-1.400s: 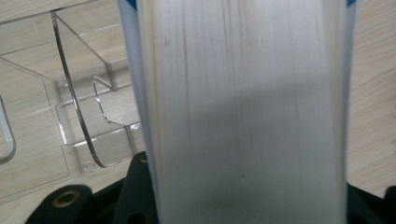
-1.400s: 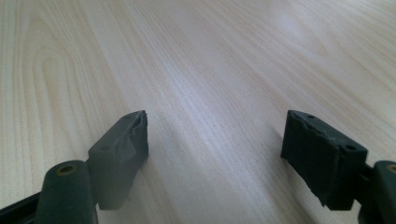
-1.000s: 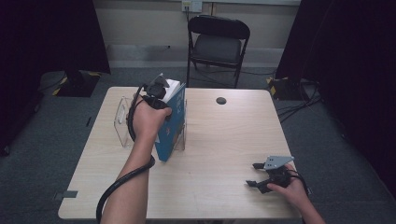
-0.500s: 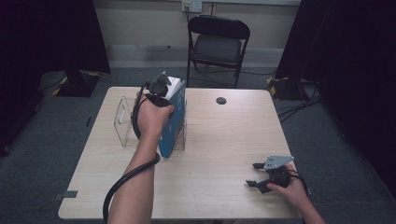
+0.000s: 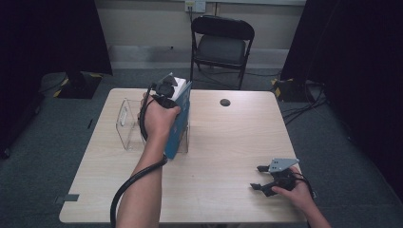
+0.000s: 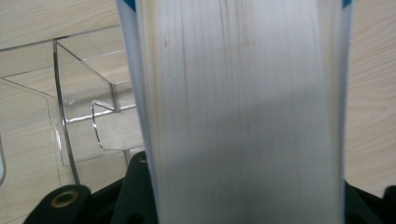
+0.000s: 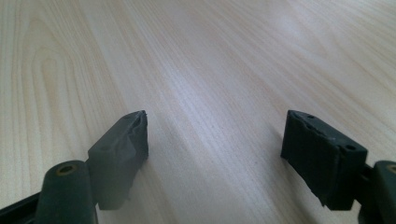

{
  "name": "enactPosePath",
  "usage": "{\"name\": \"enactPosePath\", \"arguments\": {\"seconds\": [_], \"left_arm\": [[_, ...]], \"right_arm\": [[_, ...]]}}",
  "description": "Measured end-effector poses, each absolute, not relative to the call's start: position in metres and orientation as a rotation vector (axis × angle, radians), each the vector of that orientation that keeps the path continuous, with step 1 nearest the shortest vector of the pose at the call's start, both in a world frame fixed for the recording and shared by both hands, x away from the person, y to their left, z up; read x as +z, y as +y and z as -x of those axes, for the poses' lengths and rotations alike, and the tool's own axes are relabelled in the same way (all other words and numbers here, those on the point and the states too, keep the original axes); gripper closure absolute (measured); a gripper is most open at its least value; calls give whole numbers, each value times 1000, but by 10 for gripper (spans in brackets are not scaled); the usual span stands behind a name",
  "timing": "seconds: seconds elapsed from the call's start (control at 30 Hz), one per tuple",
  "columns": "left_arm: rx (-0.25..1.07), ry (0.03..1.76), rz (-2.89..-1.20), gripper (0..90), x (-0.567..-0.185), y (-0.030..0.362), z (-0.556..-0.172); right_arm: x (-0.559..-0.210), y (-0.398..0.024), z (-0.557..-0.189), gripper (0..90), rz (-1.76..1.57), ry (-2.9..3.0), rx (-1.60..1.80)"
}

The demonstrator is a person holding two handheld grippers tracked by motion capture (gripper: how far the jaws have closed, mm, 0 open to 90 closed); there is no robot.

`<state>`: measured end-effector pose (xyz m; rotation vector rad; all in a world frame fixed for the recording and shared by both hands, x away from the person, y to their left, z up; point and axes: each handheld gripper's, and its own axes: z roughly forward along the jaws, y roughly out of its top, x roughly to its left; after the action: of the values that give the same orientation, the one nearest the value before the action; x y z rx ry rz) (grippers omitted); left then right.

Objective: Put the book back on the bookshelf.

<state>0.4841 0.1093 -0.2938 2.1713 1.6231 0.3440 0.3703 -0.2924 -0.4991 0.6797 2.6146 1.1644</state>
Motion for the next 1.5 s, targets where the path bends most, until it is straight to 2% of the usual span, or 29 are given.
{"name": "enactPosePath", "arguments": {"seconds": [0.63, 1.5], "left_arm": [[355, 1614, -2159, 608, -298, 109, -486], [304, 1562, -2085, 541, -293, 126, -472]], "right_arm": [[-499, -292, -371, 220, -676, 2615, 1166], [-499, -292, -371, 220, -677, 2616, 1167]]}}
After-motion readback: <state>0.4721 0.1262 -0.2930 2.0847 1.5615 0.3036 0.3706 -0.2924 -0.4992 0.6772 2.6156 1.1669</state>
